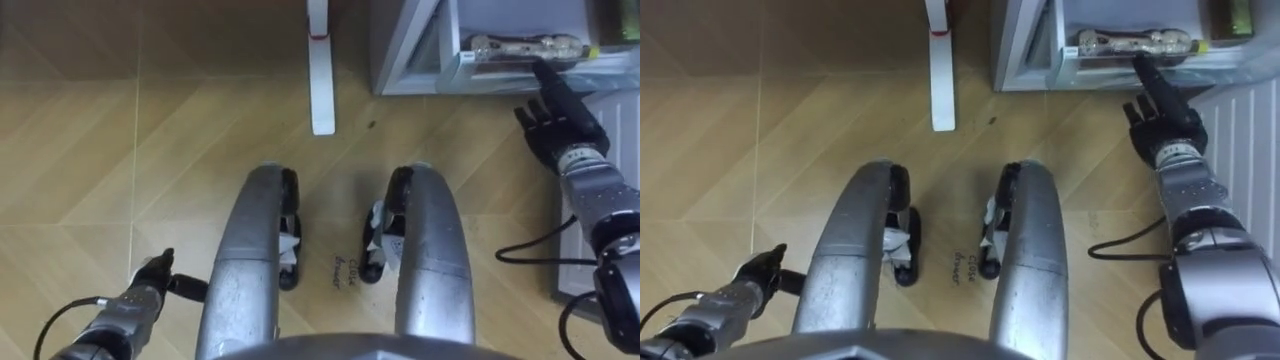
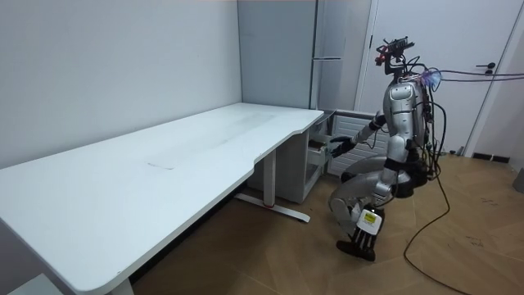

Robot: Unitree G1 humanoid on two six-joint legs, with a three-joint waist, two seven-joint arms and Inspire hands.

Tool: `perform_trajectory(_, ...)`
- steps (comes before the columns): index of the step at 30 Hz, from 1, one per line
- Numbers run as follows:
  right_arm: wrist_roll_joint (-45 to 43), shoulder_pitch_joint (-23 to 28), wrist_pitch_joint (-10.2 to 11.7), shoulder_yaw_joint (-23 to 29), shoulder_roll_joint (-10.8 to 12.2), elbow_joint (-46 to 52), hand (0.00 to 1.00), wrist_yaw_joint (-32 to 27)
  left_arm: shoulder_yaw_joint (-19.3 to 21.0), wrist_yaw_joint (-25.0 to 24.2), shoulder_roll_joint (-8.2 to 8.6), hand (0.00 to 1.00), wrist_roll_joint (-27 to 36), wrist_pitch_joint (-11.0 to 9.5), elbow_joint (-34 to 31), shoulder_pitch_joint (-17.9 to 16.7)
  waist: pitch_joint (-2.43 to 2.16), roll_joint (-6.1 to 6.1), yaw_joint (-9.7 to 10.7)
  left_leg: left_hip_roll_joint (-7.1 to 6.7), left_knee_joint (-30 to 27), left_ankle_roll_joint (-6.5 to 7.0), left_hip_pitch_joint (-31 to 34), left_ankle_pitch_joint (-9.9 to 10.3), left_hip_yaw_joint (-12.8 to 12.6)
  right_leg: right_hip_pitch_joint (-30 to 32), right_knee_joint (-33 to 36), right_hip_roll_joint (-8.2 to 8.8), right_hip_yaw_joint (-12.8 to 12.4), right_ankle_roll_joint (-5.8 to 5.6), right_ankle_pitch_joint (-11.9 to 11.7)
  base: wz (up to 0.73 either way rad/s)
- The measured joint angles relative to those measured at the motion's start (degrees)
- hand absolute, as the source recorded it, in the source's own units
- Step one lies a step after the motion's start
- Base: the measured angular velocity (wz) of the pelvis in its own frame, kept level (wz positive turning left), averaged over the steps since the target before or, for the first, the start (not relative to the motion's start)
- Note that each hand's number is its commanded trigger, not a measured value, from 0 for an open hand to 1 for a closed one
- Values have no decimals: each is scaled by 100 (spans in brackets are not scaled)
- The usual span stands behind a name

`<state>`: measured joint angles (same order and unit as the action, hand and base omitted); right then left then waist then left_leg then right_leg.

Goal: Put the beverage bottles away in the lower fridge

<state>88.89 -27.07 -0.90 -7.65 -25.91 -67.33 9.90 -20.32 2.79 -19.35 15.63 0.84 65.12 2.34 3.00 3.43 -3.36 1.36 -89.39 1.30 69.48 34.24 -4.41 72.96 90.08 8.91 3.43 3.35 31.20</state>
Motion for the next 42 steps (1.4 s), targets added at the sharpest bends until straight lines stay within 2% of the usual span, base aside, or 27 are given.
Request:
perform_trajectory(4, 7, 0, -19, 0, -19, 29, 0, -131, 43, -20, -190, 0, 14, -119, -71, -293, 0, 37, -36, -10, 94, -14, -36, -11, -8, -45, -82, 40, 8, -3, -3, 0)
perform_trajectory(6, 9, 0, -53, 0, -50, 58, 0, -218, 205, -89, -251, 0, 51, -121, -119, -540, -1, 33, -62, -14, 279, 0, -94, -62, -17, -106, -255, 97, 48, -15, -33, 0)
perform_trajectory(10, 66, -1, -43, 0, -105, 110, 0, -437, 218, -123, -267, 0, 54, -121, -100, -659, 0, 34, -191, -42, 851, 20, -237, -302, -24, -243, -789, 126, 99, -30, -264, 0)
perform_trajectory(12, 51, -4, -43, 7, -145, 123, 0, -521, 231, -126, -268, 0, 18, -153, -110, -663, 1, 34, -351, -54, 1235, -6, -356, -447, -47, -362, -1159, 113, 152, -36, -417, 0)
perform_trajectory(15, 36, -31, -51, 2, -138, 140, 0, -855, 302, -126, -269, 0, 8, -230, -134, -773, 4, 32, -519, -35, 1645, -46, -571, -563, -33, -601, -1514, 110, 224, 8, -488, 0)
perform_trajectory(19, 105, -33, -82, -3, -144, 445, 0, -1350, 551, -117, -279, 0, 7, -261, -308, -1008, 5, 31, -545, -116, 2043, -104, -732, -711, 20, -777, -1826, 175, 341, 54, -535, 10)
perform_trajectory(22, 110, -256, 74, 1, -150, 526, 0, -1578, 626, -110, -279, 0, 22, -319, -327, -1066, 16, 14, -668, -127, 2259, -151, -774, -834, 105, -857, -2012, 214, 486, 180, -596, 13)
perform_trajectory(24, 144, -567, 296, 19, -150, 518, 0, -1620, 625, -107, -279, 0, 50, -374, -323, -1067, 66, -54, -738, -156, 2335, -217, -725, -896, 260, -897, -2084, 255, 668, 280, -586, 29)
perform_trajectory(26, 215, -670, 496, 116, -144, 507, 0, -1614, 624, -98, -283, 0, 50, -382, -323, -1071, 71, -69, -777, -208, 2382, -271, -674, -936, 386, -912, -2093, 316, 792, 341, -553, 34)
perform_trajectory(29, 207, -618, 523, 103, -145, 477, 0, -1465, 601, -117, -273, 0, 48, -323, -323, -1137, 96, -110, -777, -202, 2399, -340, -660, -967, 534, -994, -2133, 311, 955, 416, -514, 16)
perform_trajectory(32, 209, -619, 588, 85, -145, 479, 0, -1466, 615, -104, -276, 0, 49, -349, -335, -1142, 86, -149, -794, -214, 2415, -419, -613, -1012, 630, -1003, -2134, 341, 1058, 461, -489, 13)
perform_trajectory(35, 212, -618, 742, 38, -143, 477, 0, -1494, 607, -105, -276, 0, 46, -369, -336, -1160, 88, -173, -906, -214, 2463, -508, -615, -1080, 657, -1005, -2137, 367, 1112, 472, -487, 6)
perform_trajectory(37, 213, -618, 827, 39, -146, 476, 0, -1504, 608, -106, -278, 0, 47, -372, -335, -1210, 88, -233, -981, -211, 2469, -551, -617, -1120, 698, -1038, -2145, 433, 1218, 526, -492, 3)
perform_trajectory(38, 221, -618, 885, 42, -144, 471, 0, -1504, 603, -104, -290, 0, 48, -371, -335, -1238, 87, -284, -1005, -218, 2479, -570, -627, -1159, 736, -1084, -2148, 505, 1322, 567, -483, 12)
perform_trajectory(40, 232, -618, 904, 39, -142, 470, 0, -1512, 590, -102, -334, 0, 47, -370, -336, -1281, 79, -301, -1066, -219, 2511, -584, -647, -1194, 775, -1125, -2162, 542, 1401, 601, -476, 8)
perform_trajectory(42, 267, -619, 917, 39, -140, 464, 0, -1548, 590, -92, -349, 0, 47, -374, -338, -1315, 80, -299, -1118, -235, 2666, -605, -722, -1306, 792, -1244, -2228, 741, 1613, 623, -468, 12)
